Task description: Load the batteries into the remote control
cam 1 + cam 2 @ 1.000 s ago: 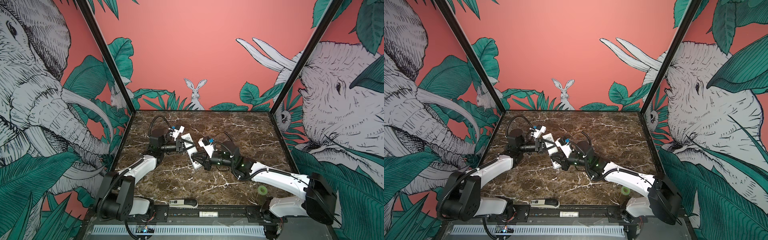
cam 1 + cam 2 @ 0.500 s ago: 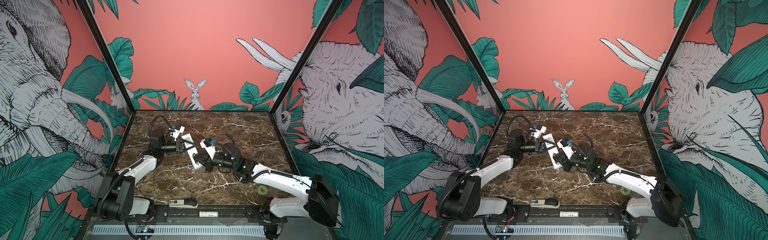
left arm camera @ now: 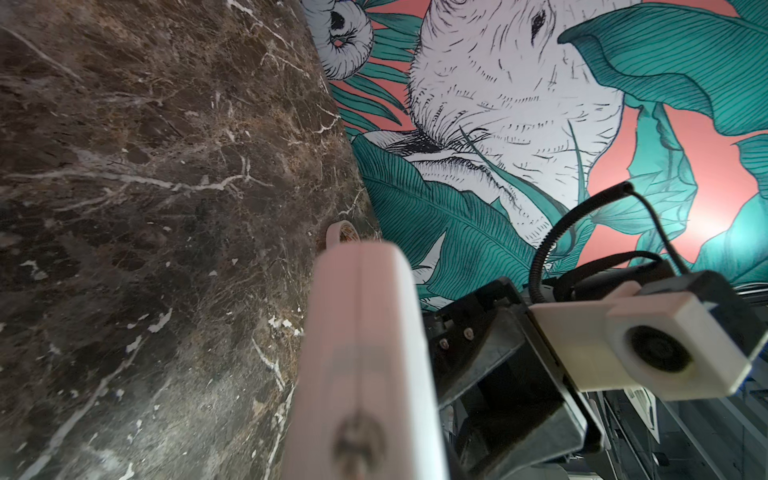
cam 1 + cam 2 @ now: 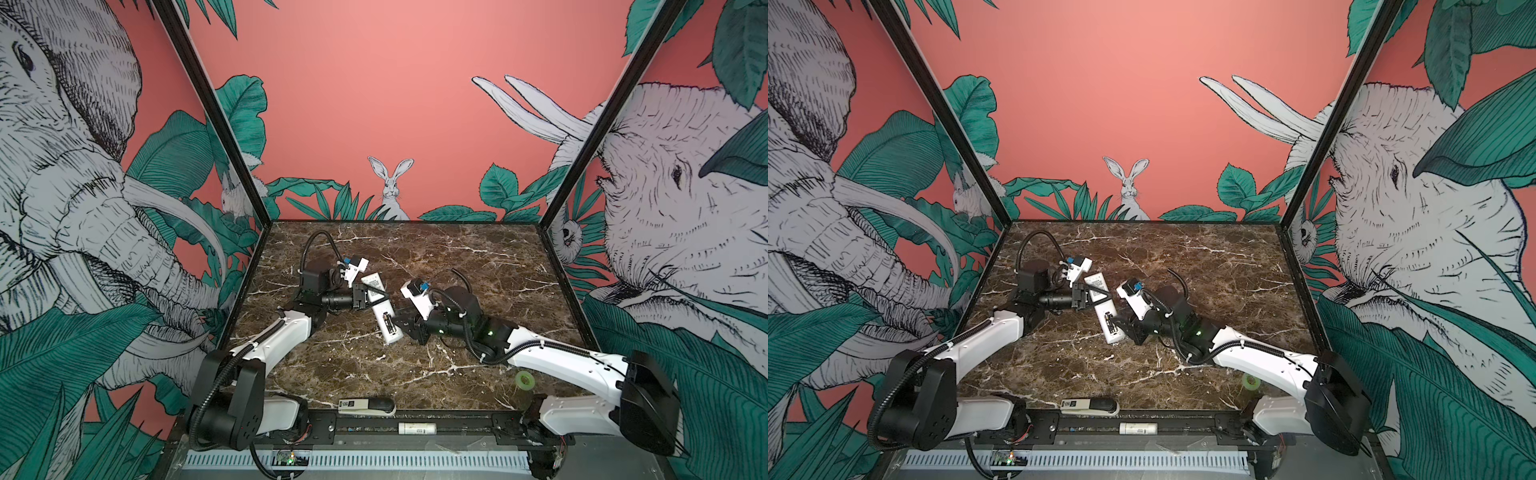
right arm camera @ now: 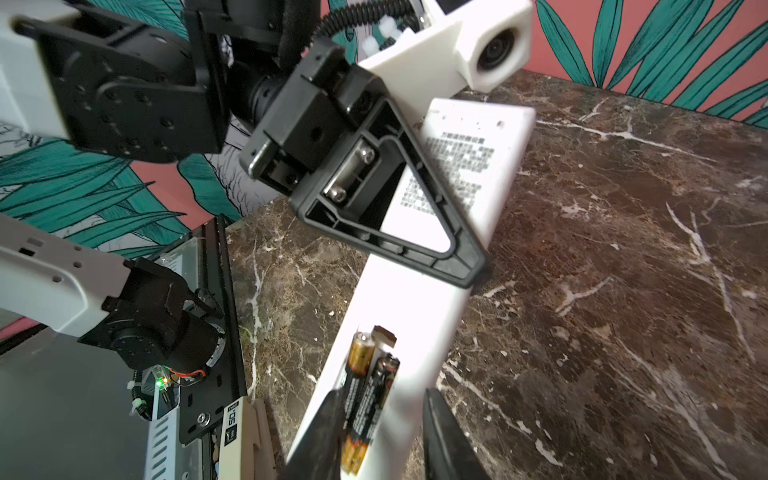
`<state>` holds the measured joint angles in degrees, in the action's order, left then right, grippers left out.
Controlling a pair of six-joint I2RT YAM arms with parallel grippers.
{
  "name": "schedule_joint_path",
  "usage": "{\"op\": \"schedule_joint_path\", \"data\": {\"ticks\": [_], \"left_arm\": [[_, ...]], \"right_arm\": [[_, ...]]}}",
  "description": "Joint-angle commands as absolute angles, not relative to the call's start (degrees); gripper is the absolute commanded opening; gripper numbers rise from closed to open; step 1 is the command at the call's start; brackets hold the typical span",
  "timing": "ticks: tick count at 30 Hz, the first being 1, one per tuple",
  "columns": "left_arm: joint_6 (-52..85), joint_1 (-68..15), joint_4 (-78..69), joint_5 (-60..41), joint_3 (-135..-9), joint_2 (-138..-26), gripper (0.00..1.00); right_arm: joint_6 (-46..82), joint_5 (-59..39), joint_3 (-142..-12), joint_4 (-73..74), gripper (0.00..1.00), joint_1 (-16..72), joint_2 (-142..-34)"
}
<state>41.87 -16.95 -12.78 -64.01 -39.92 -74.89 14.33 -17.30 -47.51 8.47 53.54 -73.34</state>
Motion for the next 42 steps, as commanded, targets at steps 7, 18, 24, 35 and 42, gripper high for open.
{"op": "schedule_joint_path", "data": {"ticks": [7, 18, 24, 35, 42], "left_arm": [[29.8, -17.2, 2.6, -55.1, -43.9, -70.8, 0.00], [29.9, -17.2, 1.9, -54.9, -43.7, -71.3, 0.00], [29.7, -17.2, 1.7, -55.2, -43.6, -71.2, 0.00], [29.4, -17.2, 1.9, -55.2, -43.1, -70.8, 0.00], [29.1, -17.3, 2.5, -55.0, -43.2, -70.5, 0.00]], "right_arm": [[12.6, -11.7, -61.0, -7.6, 0.29, 56.2, -79.2], [12.9, -6.8, -68.5, -15.9, 0.23, 59.5, -85.8], [13.1, -7.0, -69.1, -15.8, 0.21, 59.5, -86.9], [13.3, -6.2, -70.9, -15.7, 0.18, 59.5, -89.7], [13.5, -6.4, -70.9, -15.6, 0.10, 59.5, -90.4]]}}
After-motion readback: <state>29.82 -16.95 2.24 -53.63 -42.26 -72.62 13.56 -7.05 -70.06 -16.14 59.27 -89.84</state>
